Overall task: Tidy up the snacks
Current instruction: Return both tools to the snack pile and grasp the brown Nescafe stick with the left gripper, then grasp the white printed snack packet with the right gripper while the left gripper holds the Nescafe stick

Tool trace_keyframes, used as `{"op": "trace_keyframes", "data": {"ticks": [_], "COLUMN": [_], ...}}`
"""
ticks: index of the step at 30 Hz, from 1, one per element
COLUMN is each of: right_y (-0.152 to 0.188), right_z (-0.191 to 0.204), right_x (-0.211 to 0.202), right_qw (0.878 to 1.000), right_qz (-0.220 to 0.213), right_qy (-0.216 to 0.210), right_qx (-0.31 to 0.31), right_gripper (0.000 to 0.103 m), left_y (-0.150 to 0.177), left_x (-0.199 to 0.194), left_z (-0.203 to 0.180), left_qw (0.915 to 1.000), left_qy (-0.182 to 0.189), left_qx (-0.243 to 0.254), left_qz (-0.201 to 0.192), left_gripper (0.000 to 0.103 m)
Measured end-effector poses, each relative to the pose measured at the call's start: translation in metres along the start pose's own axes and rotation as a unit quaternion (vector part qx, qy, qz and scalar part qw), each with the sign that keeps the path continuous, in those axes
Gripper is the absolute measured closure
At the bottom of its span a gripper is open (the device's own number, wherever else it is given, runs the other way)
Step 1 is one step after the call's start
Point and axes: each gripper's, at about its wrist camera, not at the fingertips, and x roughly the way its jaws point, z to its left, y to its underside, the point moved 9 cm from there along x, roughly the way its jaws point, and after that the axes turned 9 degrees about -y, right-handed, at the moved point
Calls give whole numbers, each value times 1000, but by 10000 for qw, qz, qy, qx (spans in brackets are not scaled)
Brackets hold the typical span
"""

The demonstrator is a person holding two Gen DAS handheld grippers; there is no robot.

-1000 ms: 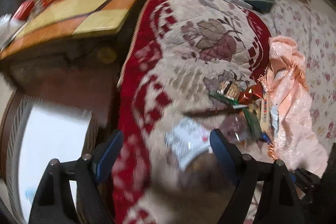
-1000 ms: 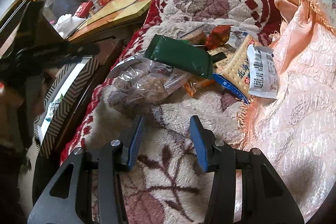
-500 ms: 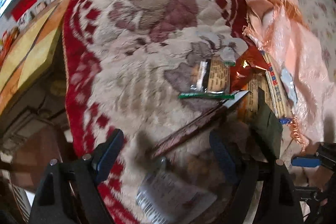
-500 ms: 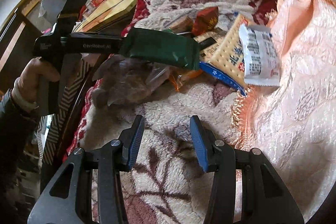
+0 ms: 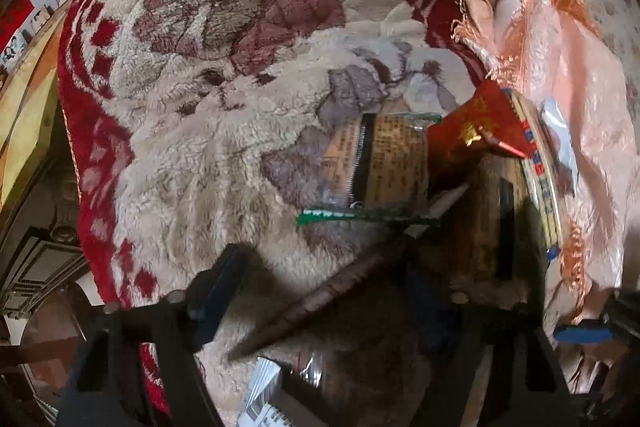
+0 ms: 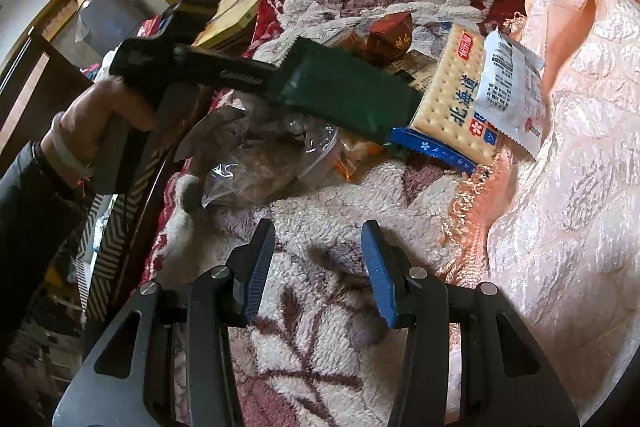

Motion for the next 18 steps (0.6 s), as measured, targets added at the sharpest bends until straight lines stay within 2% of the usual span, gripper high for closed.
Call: {"op": "trace_keyframes", "data": {"ticks": [1, 2, 4, 9, 13, 18], "right_y": [0, 0, 0, -1, -3, -2], "right_z": [0, 0, -1, -2, 4, 9], "right_x": [0, 0, 0, -1, -5, -5], "right_qw": [10000, 10000, 10000, 10000, 9997, 9995], "right_qz": [2, -2, -16, -44, -129, -145], "right_qy": [3, 4, -21, -83, -129, -142], "right_qx": [-17, -29, -9, 15, -130, -228], "right_gripper": [58, 58, 58, 58, 58, 58], "left_y": [-1, 0, 2, 6, 12, 17], "left_x": [-2, -3, -6, -10, -28, -45], "left_z": [-3, -6, -12, -22, -9, 8], "left_qw": [10000, 9999, 9996, 9993, 9992, 9987], "left_qy": [38, 89, 176, 211, 175, 131], "left_qx": [26, 65, 152, 238, 131, -125], "left_qz": [-57, -85, -128, -198, -347, -479], "left_gripper": [42, 46, 62, 75, 88, 92]}}
